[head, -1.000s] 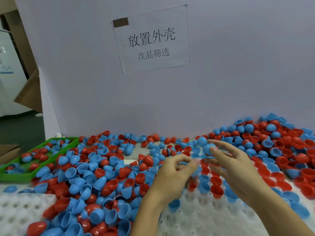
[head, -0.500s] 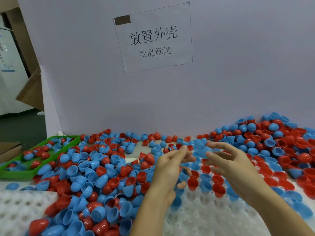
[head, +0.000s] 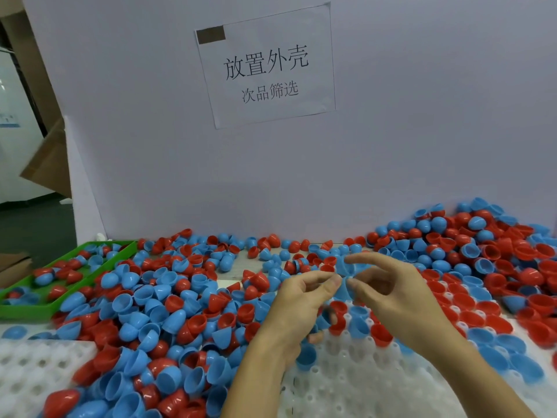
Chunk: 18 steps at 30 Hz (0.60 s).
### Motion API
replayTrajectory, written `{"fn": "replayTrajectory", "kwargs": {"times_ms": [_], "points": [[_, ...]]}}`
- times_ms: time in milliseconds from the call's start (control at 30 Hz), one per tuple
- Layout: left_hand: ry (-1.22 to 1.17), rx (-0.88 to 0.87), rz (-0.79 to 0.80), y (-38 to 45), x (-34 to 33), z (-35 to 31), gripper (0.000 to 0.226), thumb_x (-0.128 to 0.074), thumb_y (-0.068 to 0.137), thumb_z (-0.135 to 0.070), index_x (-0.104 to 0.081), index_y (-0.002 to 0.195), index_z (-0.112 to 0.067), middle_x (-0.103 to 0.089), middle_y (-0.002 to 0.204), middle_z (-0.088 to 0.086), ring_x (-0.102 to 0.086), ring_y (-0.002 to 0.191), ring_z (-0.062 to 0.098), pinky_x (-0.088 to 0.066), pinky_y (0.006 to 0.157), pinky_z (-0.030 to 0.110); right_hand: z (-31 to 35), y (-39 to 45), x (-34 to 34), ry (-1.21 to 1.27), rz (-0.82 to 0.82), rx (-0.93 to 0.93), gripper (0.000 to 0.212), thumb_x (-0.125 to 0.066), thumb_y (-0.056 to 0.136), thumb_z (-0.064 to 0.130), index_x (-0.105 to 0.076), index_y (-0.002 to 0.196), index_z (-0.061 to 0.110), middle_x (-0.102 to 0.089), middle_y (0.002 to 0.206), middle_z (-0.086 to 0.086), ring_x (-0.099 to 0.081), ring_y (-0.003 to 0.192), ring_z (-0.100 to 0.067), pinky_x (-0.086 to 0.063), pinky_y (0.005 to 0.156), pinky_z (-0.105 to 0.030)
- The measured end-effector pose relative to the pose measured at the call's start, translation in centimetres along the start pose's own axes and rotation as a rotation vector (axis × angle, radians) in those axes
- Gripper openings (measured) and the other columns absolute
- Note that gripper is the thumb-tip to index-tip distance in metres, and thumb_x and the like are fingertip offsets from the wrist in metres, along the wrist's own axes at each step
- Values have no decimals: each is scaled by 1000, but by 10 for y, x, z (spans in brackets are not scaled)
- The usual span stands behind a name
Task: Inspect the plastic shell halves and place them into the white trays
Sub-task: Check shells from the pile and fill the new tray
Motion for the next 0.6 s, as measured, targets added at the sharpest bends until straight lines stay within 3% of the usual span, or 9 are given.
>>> {"fn": "replayTrajectory", "kwargs": {"times_ms": [67,133,233,367,467,533,600], "points": [[50,2,83,0,-3,1,14,-66,96,-35,-78,97,-29,-70,77,-11,-59,62,9,-32,39,20,-3,-1,-3,-93,8,-15,31,-71,87,8,-68,113,26,-71,72,7,-70,71,-5,-58,68,-18],[91,13,58,1,-2,2,18,-65,96,-39,-79,93,-27,-71,77,-10,-59,61,8,-33,40,20,-3,0,-4,-146,-22,-25,27,-72,87,7,-71,110,20,-70,71,8,-69,70,-2,-58,66,-16],[46,26,-210,4,16,4,17,-65,96,-35,-76,93,-22,-74,82,-4,-58,56,5,-34,39,19,4,0,-1,-207,-29,-5,21,-74,86,10,-71,84,30,-69,66,9,-67,64,-4,-57,62,-17],[-163,5,-508,4,42,8,12,-62,97,-20,-72,89,-17,-69,73,0,-56,60,10,-36,39,19,9,-8,-22,-415,274,-89,25,-74,88,18,-66,67,29,-66,61,13,-63,60,2,-50,53,-13],[-251,10,-566,4,46,8,16,-59,98,-17,-71,87,-16,-68,75,4,-57,62,13,-34,36,20,5,-20,-48,-628,450,-156,3,-71,89,21,-73,87,21,-68,82,11,-67,71,-6,-58,65,-20],[-263,8,-546,5,43,7,17,-58,98,-17,-71,87,-16,-69,73,4,-56,62,14,-34,37,21,7,-24,-59,-823,460,-121,11,-68,89,26,-68,96,18,-64,91,4,-64,79,-14,-58,75,-30],[-298,-1,-486,7,39,5,17,-57,96,-16,-72,86,-16,-70,74,3,-56,63,14,-34,38,22,11,-25,-63,-896,444,-98,13,-67,89,29,-62,94,19,-55,85,6,-58,75,-14,-54,70,-29]]}}
Point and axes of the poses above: each hand's wrist, its own y-axis towards the middle knuckle, its own x-axis out of the back of the hand, z = x × y, the point moved 6 cm from there along y, towards the middle knuckle
